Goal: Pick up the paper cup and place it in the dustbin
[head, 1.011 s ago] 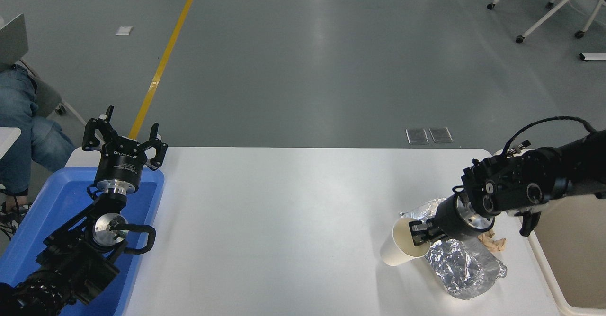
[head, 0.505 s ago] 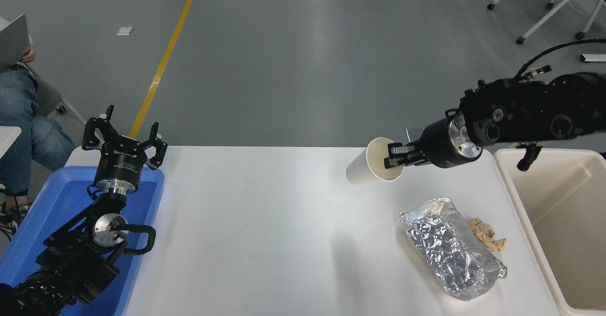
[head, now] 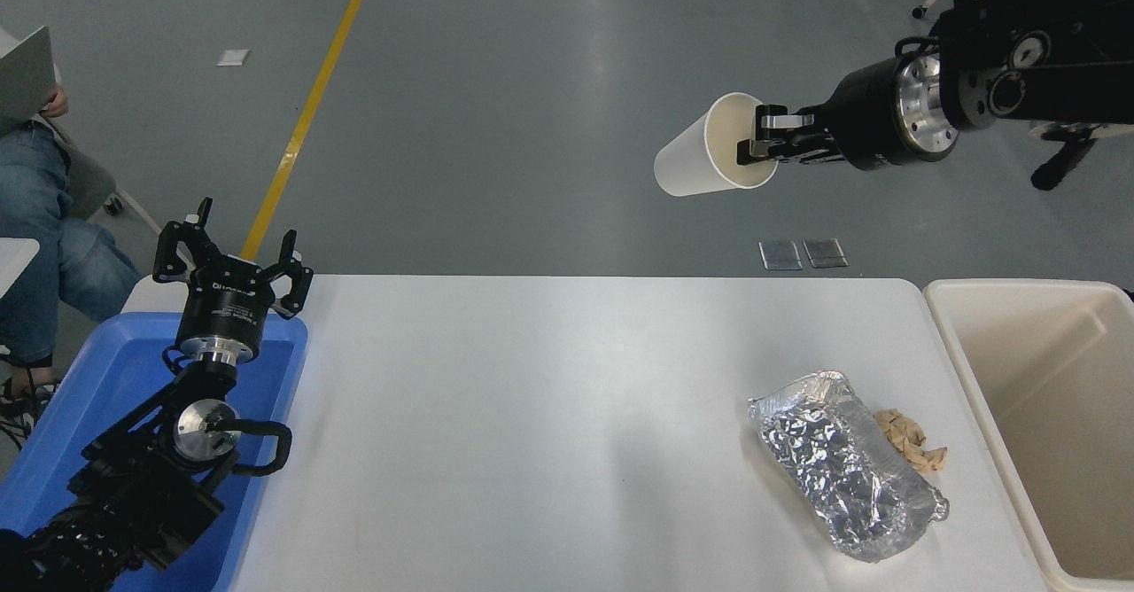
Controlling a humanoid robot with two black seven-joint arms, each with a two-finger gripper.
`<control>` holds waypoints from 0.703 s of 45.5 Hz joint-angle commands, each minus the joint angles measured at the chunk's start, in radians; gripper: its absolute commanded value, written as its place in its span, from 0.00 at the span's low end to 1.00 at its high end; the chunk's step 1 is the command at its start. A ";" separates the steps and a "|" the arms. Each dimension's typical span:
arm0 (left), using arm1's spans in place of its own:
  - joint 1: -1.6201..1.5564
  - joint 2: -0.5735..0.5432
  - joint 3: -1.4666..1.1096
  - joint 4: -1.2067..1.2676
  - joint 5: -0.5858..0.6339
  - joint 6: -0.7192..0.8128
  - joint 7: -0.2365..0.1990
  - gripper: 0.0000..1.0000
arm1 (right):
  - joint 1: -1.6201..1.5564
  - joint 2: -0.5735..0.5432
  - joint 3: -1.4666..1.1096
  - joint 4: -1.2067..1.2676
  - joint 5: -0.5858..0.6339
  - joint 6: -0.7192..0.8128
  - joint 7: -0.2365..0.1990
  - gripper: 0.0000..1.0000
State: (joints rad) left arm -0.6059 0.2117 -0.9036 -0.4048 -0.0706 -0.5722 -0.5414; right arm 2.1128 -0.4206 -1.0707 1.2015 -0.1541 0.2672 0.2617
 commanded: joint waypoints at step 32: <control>0.000 0.000 0.000 0.000 0.000 0.000 0.000 0.99 | -0.780 -0.066 -0.046 -0.801 0.585 -0.059 -0.166 0.00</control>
State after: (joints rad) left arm -0.6059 0.2121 -0.9039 -0.4048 -0.0708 -0.5722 -0.5415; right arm 1.5100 -0.4600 -1.1289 0.5089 0.2825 0.2235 0.2083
